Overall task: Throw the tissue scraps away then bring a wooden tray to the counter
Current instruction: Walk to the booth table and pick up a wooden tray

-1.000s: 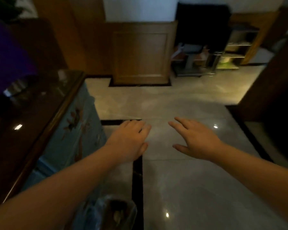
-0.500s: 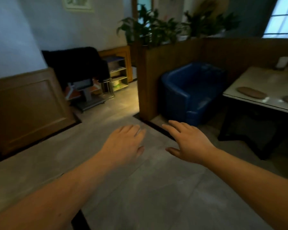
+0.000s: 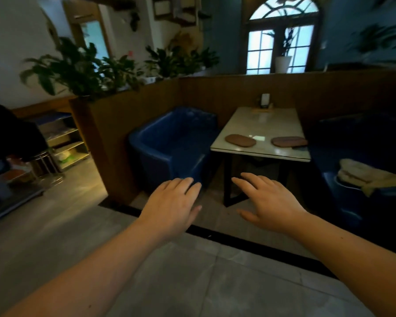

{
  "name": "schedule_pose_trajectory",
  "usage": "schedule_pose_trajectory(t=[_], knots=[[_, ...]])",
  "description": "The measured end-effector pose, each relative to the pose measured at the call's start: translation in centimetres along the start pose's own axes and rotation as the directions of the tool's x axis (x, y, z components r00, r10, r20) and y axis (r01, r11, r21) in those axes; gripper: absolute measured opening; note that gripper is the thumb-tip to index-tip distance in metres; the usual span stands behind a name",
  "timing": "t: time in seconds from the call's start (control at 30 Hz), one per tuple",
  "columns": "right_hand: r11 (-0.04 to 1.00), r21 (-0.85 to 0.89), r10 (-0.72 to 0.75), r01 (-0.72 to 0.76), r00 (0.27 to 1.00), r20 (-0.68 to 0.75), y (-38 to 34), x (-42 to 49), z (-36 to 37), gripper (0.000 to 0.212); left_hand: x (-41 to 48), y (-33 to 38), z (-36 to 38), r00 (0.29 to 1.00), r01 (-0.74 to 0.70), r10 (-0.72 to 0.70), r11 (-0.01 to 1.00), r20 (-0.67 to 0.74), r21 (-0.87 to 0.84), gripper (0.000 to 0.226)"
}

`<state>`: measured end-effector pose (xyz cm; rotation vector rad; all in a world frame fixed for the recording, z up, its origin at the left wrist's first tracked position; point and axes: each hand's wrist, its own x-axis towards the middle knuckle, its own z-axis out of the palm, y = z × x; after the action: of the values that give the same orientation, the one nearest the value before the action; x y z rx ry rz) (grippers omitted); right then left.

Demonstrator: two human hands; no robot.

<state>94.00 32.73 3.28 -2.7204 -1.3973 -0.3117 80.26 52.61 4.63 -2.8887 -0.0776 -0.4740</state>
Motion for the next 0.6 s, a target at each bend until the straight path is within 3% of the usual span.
schedule_pose_trajectory(t=[0.3, 0.6], knots=[[0.989, -0.025, 0.144, -0.143, 0.989, 0.015, 13.8, 4.2, 2.5, 0.080, 15.7, 3.2, 4.9, 0.994, -0.104, 0.103, 0.992, -0.026, -0.067, 0.057], [0.968, -0.037, 0.250, -0.249, 0.968, 0.027, 22.5, 14.5, 7.4, 0.078, 31.2, 0.1, 13.6, 0.982, -0.188, 0.186, 0.977, -0.029, -0.102, 0.057]])
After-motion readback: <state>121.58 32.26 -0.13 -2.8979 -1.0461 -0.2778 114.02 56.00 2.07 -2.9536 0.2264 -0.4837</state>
